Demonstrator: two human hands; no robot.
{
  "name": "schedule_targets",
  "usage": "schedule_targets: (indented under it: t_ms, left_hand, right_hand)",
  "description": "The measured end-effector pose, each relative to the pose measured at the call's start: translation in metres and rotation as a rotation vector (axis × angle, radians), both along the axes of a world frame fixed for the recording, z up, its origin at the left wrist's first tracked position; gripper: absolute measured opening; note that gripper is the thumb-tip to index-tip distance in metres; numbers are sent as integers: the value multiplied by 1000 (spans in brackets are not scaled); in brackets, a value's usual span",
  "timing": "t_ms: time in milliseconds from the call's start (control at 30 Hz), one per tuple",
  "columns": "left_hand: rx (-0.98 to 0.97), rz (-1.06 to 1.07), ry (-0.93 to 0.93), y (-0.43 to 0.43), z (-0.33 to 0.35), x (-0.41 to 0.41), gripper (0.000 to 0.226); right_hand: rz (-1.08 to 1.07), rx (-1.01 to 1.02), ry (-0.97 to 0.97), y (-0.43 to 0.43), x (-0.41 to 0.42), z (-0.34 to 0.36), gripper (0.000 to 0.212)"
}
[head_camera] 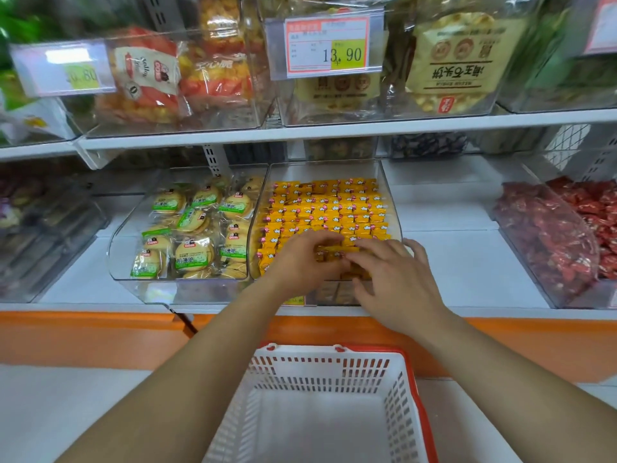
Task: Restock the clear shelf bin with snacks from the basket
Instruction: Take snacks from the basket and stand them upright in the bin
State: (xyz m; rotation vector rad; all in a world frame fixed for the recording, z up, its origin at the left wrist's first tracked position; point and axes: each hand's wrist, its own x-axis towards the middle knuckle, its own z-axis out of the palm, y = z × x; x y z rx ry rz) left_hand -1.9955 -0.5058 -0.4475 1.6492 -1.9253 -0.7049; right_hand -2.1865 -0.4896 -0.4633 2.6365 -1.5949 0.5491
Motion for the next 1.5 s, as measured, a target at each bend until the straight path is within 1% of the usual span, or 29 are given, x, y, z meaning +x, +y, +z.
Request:
schedule_targets:
  t_ms: [33,67,100,167,267,367,467,500,567,600,633,700,733,767,800,833,900,933,1000,1133,1233,1300,1333,1400,1500]
  left_hand:
    - [12,23,131,0,0,8,34]
    - [15,48,181,1,0,15,26]
    - [9,67,150,0,-1,21,23]
    - [24,58,42,-5,-1,27,24]
    - [107,-44,-23,-8,6,24,27]
    - [82,-68,-18,-10,3,26,15]
    - [50,-40,-32,-6,-2,26,11]
    - [6,-40,-79,-5,-3,25,10]
    - [-145,6,-206,-3,-4,23,7]
    - [-205,56,-231,0,-4,22,5]
    - [-220,96,-233,3,-3,20,7]
    - [-121,110,-302,9,-5,16,24]
    - [-50,82,-357,12,-7,15,29]
    - [11,43,-375,14,-9,14,31]
    - [56,5,-343,16,-11,13,32]
    - [77,-20,-273,17,-13,13,33]
    - [66,-25,-145,16,-14,14,30]
    - [64,-27,-116,14,-14,14,26]
    - [100,-47,-126,9,-12,11,23]
    - [240,-61,-233,0,-11,3,28]
    - [260,-126,-300,0,-10,-1,29]
    - [267,-164,-274,3,-7,2,30]
    - [243,-166,-243,4,-7,4,29]
    - [110,-118,-196,10,-9,10,28]
    - [-69,-74,-227,21,-19,12,28]
  right_hand:
    - [19,1,63,2,-2,-3,38]
    - [28,22,108,3,-4,-5,42]
    - [32,52,139,4,-6,-7,47]
    - [35,91,196,5,-4,-8,57]
    - [17,108,262,8,5,-8,66]
    - [-1,116,211,5,5,-6,59]
    - [-33,27,137,6,4,-2,46]
    - [-31,-6,107,7,4,-2,44]
    - [12,-13,70,6,3,-3,40]
    - [41,9,72,5,4,-2,39]
    - [64,37,78,4,4,-3,37]
    - [88,91,65,0,4,-4,35]
    - [86,121,44,-2,5,-4,35]
    - [76,150,18,-3,5,-5,35]
    - [64,173,-6,-4,6,-6,36]
    - [57,190,-19,-6,6,-6,37]
    - [58,212,-16,-9,6,-8,39]
    - [61,218,-11,-11,6,-8,39]
    - [55,225,-13,-13,5,-8,38]
    - [46,210,-35,-13,3,-5,38]
    - [86,179,-47,-10,0,-4,40]
    - [99,188,1,-9,-1,-4,37]
    - [102,196,25,-9,-2,-5,36]
    - [107,206,45,-10,-2,-6,37]
    - [104,223,43,-10,0,-6,37]
